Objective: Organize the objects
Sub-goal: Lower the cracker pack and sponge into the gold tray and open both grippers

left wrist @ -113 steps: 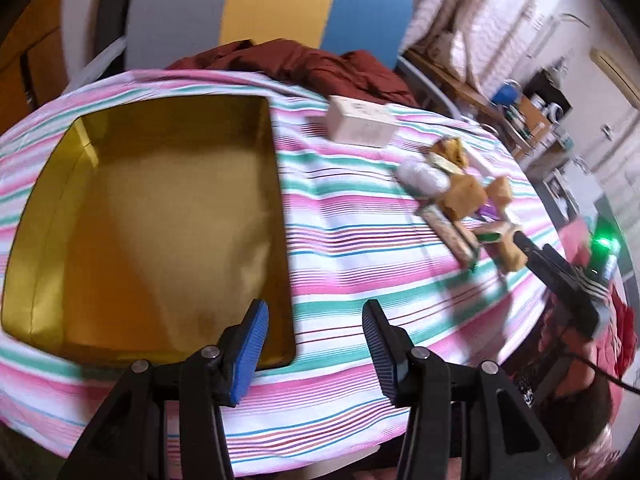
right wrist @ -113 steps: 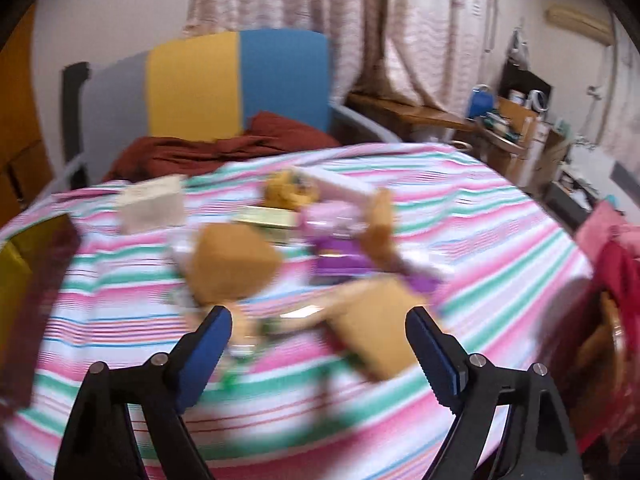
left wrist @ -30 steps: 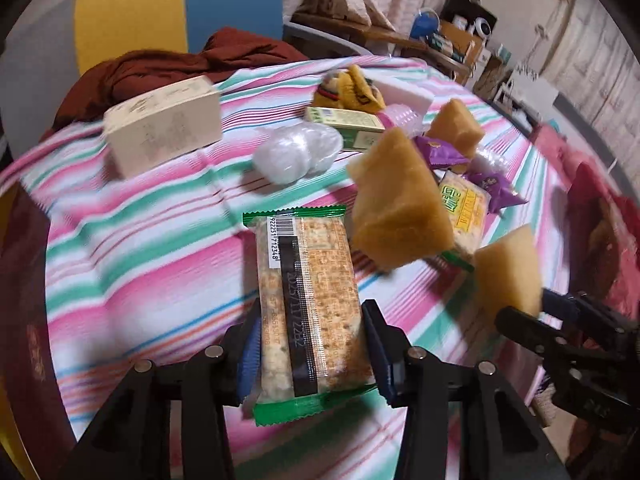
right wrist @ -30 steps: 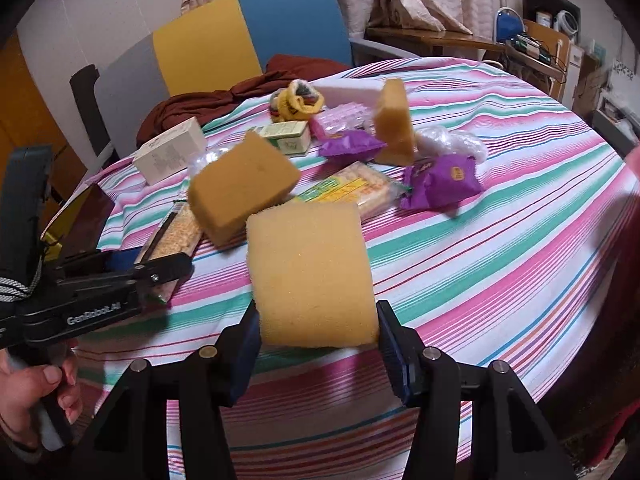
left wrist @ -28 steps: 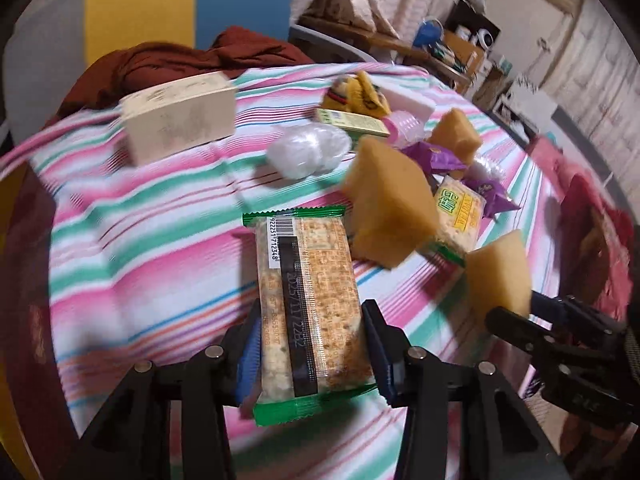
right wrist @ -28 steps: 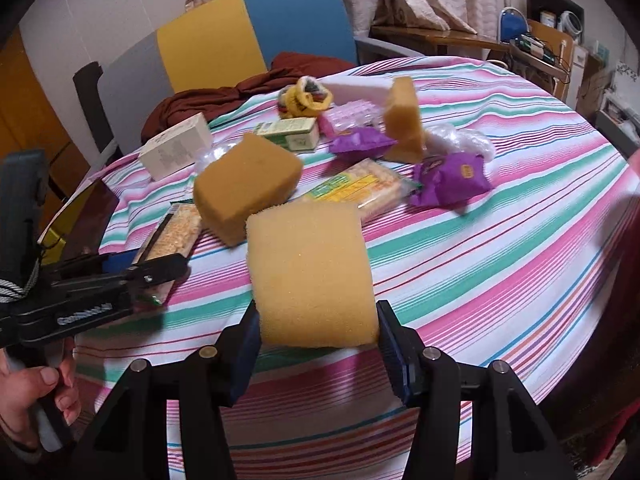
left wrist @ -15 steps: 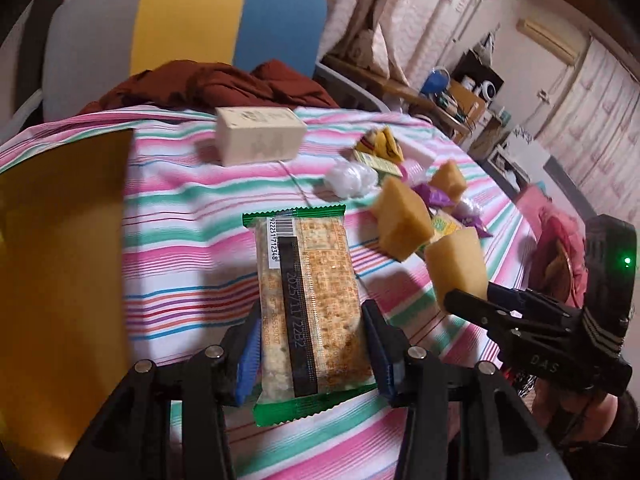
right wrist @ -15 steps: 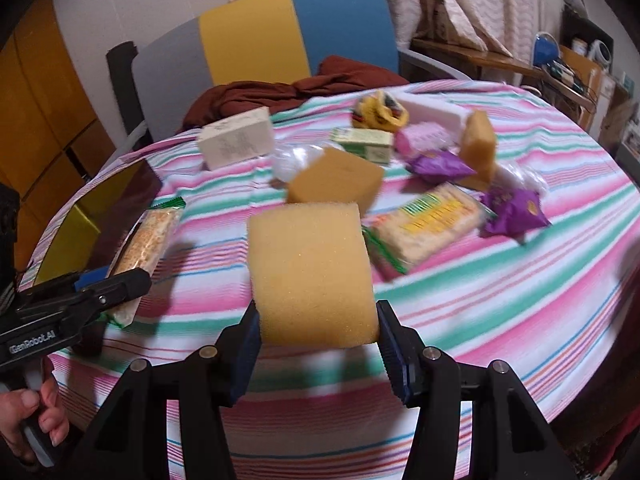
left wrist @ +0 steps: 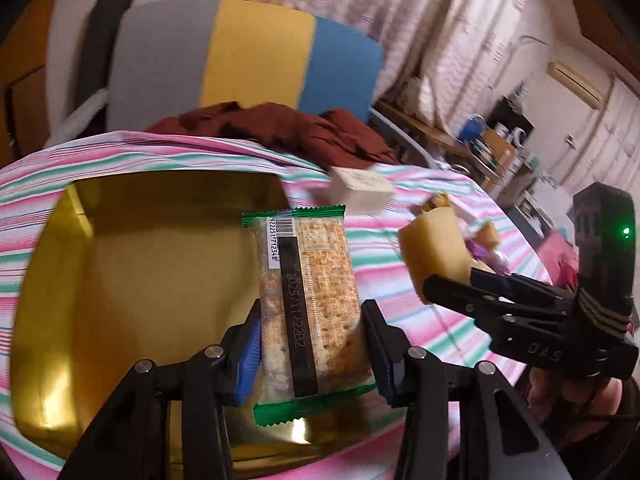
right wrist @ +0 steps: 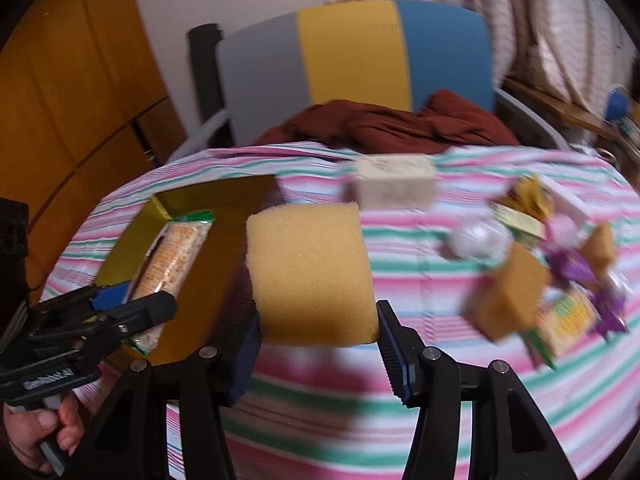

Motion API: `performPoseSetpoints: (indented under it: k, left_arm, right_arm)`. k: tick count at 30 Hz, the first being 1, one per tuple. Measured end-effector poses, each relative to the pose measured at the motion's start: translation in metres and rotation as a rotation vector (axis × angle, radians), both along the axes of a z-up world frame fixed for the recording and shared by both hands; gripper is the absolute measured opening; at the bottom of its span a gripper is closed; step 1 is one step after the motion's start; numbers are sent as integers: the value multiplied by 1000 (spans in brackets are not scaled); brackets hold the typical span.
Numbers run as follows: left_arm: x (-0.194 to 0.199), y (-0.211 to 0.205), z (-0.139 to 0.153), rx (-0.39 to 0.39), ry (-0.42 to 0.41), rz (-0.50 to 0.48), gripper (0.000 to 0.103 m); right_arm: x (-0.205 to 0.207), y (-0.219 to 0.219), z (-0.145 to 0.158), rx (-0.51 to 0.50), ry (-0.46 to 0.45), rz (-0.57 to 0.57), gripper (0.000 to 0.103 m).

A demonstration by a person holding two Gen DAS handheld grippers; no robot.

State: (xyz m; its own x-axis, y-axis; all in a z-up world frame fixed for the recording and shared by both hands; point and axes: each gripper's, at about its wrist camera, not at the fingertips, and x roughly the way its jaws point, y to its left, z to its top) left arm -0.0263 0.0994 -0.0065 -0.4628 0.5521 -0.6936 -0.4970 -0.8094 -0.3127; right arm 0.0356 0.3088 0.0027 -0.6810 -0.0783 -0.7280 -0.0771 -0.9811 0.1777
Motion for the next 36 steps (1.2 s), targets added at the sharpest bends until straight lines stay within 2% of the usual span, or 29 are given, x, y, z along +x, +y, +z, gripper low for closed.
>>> performPoseSetpoints:
  k: [6, 10, 15, 20, 21, 22, 23, 26, 32, 36]
  left_arm:
    - [-40, -51, -7, -49, -33, 100, 47]
    - [-75, -74, -22, -82, -97, 141, 47]
    - [-112, -92, -41, -154, -161, 193, 47]
    - [-134, -102, -48, -182, -175, 219, 47]
    - [-138, -103, -49, -189, -179, 226, 47]
    - [-141, -105, -50, -188, -183, 228, 47]
    - [-144, -105, -52, -187, -187, 228, 47]
    - [-148, -108, -55, -195, -189, 233, 47]
    - [-160, -101, -54, -241, -153, 263, 49]
    - [-160, -104, -36, -201, -113, 312, 56]
  right_arm:
    - [-42, -52, 7, 8, -29, 97, 56]
    - [-74, -85, 0, -13, -85, 154, 57]
    - [-122, -116, -15, -30, -152, 165, 57]
    - [-166, -131, -25, -58, -161, 130, 59]
    - [-174, -132, -27, -89, -152, 114, 70]
    - [-179, -134, -28, -111, -143, 109, 86]
    - [-183, -134, -29, -124, -135, 102, 91]
    - [-181, -130, -26, -154, -111, 67, 92]
    - [-142, -115, -13, -172, -62, 65, 92]
    - [-118, -106, -8, -165, -39, 67, 92]
